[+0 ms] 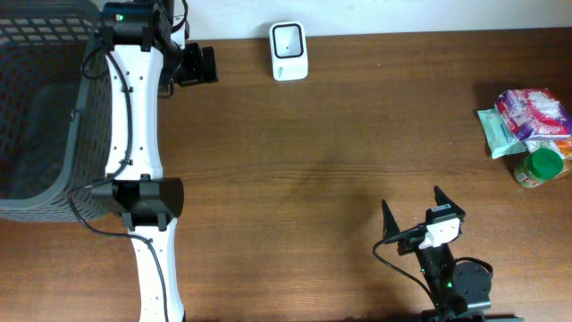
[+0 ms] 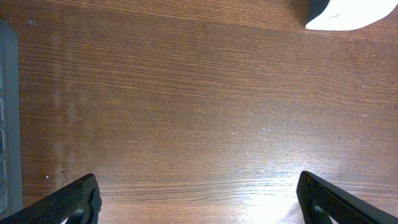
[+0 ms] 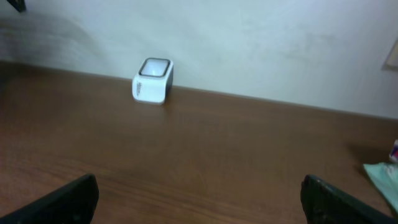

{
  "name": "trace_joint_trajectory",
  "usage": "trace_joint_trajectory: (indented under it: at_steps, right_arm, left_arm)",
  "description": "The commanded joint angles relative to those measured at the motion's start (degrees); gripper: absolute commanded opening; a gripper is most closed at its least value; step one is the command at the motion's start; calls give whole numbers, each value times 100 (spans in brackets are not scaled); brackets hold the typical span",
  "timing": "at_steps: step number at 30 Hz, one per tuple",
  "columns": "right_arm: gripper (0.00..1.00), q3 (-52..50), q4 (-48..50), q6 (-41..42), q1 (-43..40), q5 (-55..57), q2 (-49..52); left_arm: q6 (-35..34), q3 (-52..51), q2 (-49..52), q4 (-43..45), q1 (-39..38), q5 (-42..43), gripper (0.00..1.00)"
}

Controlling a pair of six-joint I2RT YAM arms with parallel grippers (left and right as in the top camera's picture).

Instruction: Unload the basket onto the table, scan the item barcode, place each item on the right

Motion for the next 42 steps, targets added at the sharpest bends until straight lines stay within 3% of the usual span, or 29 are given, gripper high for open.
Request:
trace_joint_trajectory:
  at_steps: [1, 4, 12, 35, 36, 40, 42]
  right_arm:
    - [99, -46, -31, -20, -17, 90, -50]
    - [99, -46, -96, 844, -22, 789, -50]
    - [99, -46, -105, 293, -17, 726, -50]
    - [99, -46, -83, 323, -17, 702, -50]
    - [98, -46, -83, 323, -17, 702, -50]
    - [99, -46, -83, 323, -17, 702, -50]
    - [99, -46, -83, 323, -17, 702, -50]
  left_arm:
    - [-9, 0, -46, -7, -17, -22, 99]
    - [-9, 0, -46, -7, -15, -24, 99]
    - [-9, -2, -46, -7, -15, -22, 99]
    - [-9, -2, -74, 87, -33, 44, 99]
    - [-11, -170, -142, 13, -61, 74, 99]
    - [151, -2966, -1283, 1491, -439, -26, 99]
    - [291, -4970, -2380, 3045, -686, -28, 99]
